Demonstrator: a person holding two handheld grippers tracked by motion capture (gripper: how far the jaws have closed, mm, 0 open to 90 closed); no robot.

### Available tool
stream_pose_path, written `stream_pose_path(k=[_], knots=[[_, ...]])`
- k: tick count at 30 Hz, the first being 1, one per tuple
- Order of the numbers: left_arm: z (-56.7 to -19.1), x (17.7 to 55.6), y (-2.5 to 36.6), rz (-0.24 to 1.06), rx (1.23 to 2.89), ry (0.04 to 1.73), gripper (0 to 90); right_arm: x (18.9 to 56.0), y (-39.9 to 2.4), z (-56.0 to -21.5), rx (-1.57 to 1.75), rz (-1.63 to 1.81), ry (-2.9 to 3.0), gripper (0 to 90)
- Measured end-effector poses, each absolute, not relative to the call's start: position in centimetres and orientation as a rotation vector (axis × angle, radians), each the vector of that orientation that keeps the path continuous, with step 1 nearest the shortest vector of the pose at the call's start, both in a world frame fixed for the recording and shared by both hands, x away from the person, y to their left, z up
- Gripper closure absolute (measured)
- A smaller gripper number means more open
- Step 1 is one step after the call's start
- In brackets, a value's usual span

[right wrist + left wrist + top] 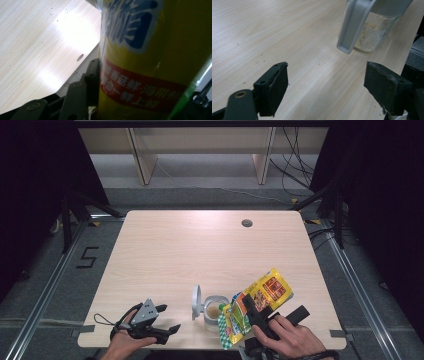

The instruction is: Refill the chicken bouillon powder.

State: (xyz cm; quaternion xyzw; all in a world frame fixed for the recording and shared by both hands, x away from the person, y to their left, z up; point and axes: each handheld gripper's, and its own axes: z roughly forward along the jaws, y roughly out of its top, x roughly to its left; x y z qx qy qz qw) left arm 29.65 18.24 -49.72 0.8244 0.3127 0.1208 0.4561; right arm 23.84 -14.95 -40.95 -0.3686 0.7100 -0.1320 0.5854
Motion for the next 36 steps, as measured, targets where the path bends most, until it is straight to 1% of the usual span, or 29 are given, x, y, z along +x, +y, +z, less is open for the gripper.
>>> stream_pose_path(k=[21, 28, 36], knots=[[-49.59, 29.68, 18.41, 0.316, 2.059, 0.755, 18.7, 23.74, -14.84, -40.76, -0.855, -0.314, 1.657, 61.4], [-49.72, 29.64, 18.23, 0.303, 2.032, 0.772, 18.7, 23.75, -14.87, -40.81, -0.858, -0.315, 1.648, 62.2], [-49.59, 29.81, 18.43, 0.324, 2.05, 0.74, 18.7, 23.71, -14.92, -40.69, -0.851, -0.309, 1.635, 62.2]])
